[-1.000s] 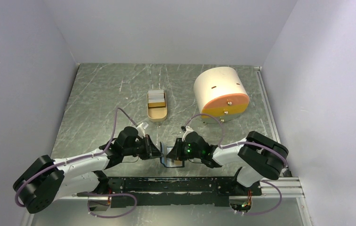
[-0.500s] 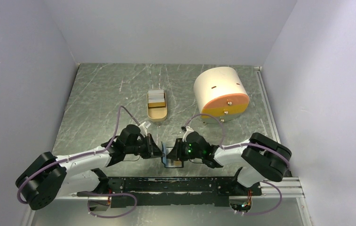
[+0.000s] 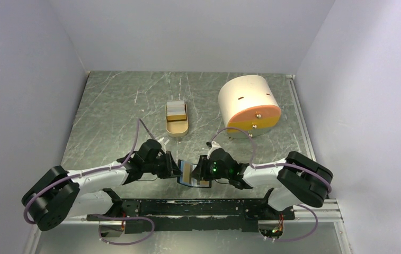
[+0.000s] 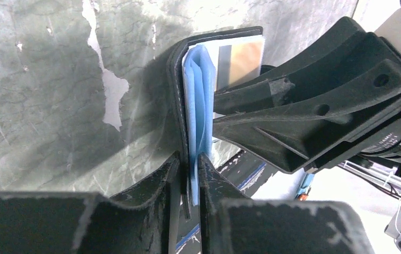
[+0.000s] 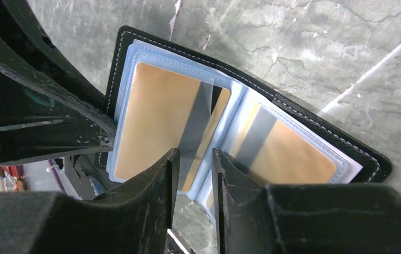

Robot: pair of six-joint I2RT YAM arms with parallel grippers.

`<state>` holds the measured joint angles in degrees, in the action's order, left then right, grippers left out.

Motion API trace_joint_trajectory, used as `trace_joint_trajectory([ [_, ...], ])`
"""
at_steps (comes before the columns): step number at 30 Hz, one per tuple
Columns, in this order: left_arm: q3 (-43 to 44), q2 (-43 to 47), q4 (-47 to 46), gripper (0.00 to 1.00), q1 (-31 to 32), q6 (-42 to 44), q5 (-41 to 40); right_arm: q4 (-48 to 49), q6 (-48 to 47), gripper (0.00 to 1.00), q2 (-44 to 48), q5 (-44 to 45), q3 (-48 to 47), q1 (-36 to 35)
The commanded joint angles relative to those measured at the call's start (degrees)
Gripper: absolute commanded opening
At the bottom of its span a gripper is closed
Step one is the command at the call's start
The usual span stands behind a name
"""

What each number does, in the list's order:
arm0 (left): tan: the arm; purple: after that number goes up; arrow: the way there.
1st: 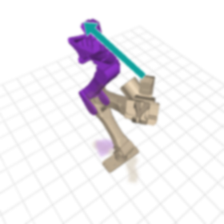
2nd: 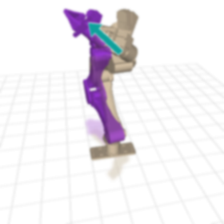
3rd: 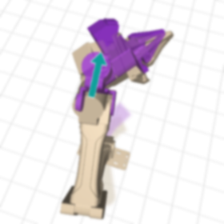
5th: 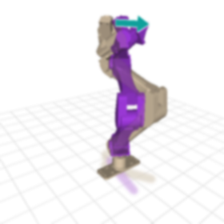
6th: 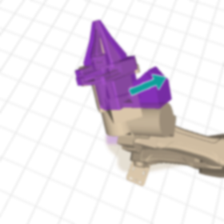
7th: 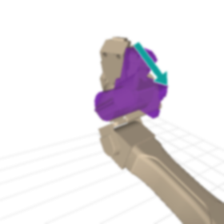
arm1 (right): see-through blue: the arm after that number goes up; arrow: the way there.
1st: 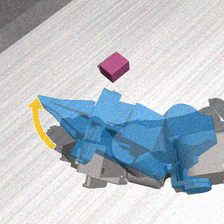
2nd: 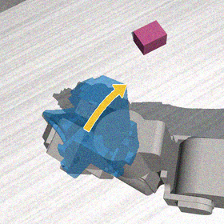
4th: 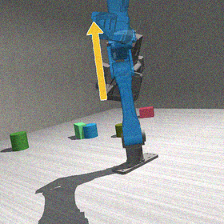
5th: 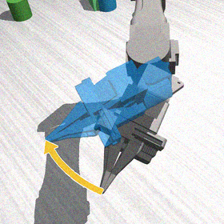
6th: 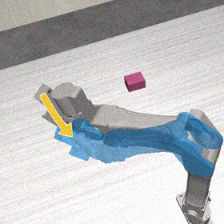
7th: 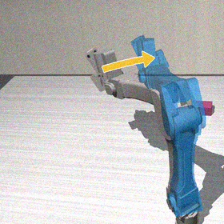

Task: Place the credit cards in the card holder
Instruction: Insert the credit card into the card holder.

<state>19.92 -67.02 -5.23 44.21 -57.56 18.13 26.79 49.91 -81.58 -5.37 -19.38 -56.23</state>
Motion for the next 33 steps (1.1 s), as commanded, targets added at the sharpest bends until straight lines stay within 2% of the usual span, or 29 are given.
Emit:
trace_joint_trajectory([
  [1,1.11,-1.48,-2.39,0.23,0.64,1.13,0.41,-0.67,-0.59,0.33,-3.19,-0.11,0.60,-0.23],
  [6,1.22,-3.63,-5.52,0.25,0.68,1.01,2.07,1.95,-0.88,0.32,-4.47,-1.07,0.98,-0.46],
  [9,2.19,-3.61,-3.95,0.17,0.64,0.89,1.82,-0.72,-0.90,0.32,-5.96,-0.43,-0.76,-0.54],
  [12,3.13,-0.95,1.68,0.09,0.63,0.15,-0.78,-3.80,-1.09,0.32,-5.29,-1.18,-2.38,-0.61],
  [16,2.28,4.12,5.67,0.09,0.66,-0.65,-1.34,-12.91,-1.41,0.33,-1.38,-0.67,-4.98,-0.82],
  [18,3.80,5.25,11.59,0.09,0.59,0.21,-3.45,-15.15,-2.09,0.33,1.44,1.18,-4.73,-0.82],
  [22,9.97,2.35,24.07,0.09,0.66,2.54,-8.42,-14.84,-3.65,0.32,3.31,3.12,-3.78,-0.85],
  [26,15.40,-0.81,29.26,0.09,0.62,5.75,-8.86,-14.49,-4.09,0.30,-0.73,3.20,-5.08,-0.85],
  [29,18.92,-2.29,29.87,0.09,0.62,7.45,-7.47,-11.27,-3.31,0.29,-3.55,2.72,-4.53,-1.01],
  [33,18.92,-4.47,23.35,0.09,0.66,7.28,-0.80,-8.92,-2.72,0.28,-5.73,2.43,-4.74,-1.26],
])
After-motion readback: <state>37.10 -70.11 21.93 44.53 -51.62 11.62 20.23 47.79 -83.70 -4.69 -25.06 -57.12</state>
